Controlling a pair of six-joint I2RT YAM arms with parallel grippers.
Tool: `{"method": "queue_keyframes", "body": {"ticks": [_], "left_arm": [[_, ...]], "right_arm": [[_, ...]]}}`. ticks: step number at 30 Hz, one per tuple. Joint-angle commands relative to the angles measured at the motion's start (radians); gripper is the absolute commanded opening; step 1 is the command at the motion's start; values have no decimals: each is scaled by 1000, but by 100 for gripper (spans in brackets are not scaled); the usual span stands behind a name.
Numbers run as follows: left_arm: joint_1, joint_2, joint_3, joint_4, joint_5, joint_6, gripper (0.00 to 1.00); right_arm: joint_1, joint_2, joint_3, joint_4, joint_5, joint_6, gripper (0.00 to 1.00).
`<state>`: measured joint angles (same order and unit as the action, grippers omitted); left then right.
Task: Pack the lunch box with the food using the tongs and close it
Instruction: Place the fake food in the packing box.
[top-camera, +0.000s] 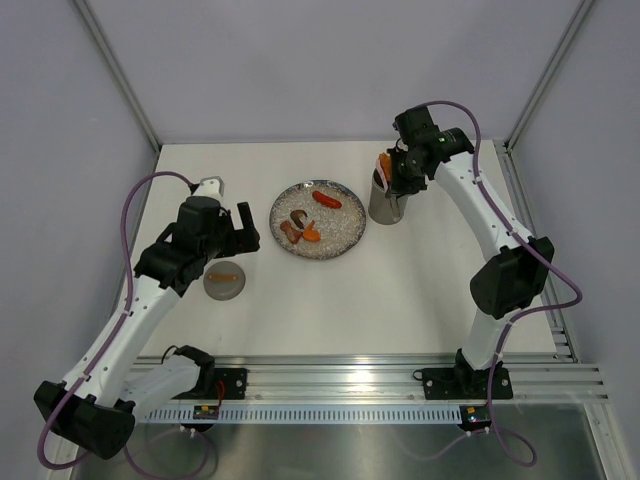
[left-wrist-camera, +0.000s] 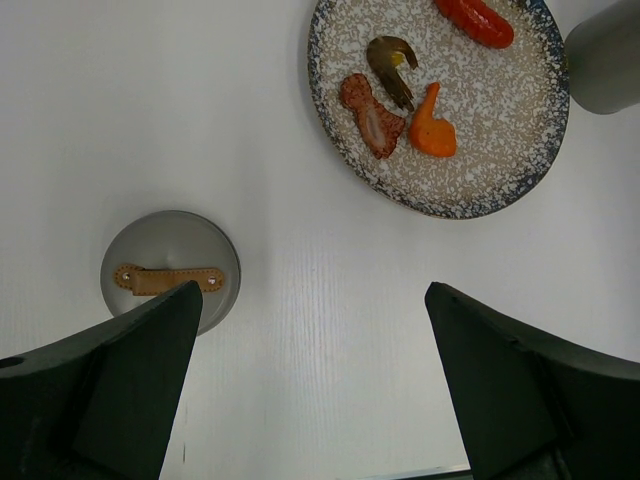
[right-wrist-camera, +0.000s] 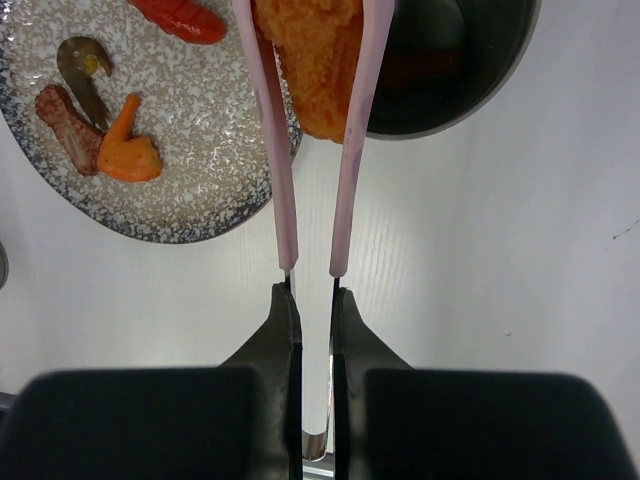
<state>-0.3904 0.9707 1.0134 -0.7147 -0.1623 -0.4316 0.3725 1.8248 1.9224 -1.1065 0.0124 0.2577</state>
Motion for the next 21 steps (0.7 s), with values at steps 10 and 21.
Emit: {"method": "queue_keyframes", "body": {"ticks": [10, 21], "left_arm": [[-2, -17, 31, 35, -3, -16, 99], [-2, -20, 16, 34, -8, -18, 99]], "right_arm": [[-30, 27, -17, 11, 69, -21, 14], [-32, 41, -37, 20, 77, -20, 36]]}}
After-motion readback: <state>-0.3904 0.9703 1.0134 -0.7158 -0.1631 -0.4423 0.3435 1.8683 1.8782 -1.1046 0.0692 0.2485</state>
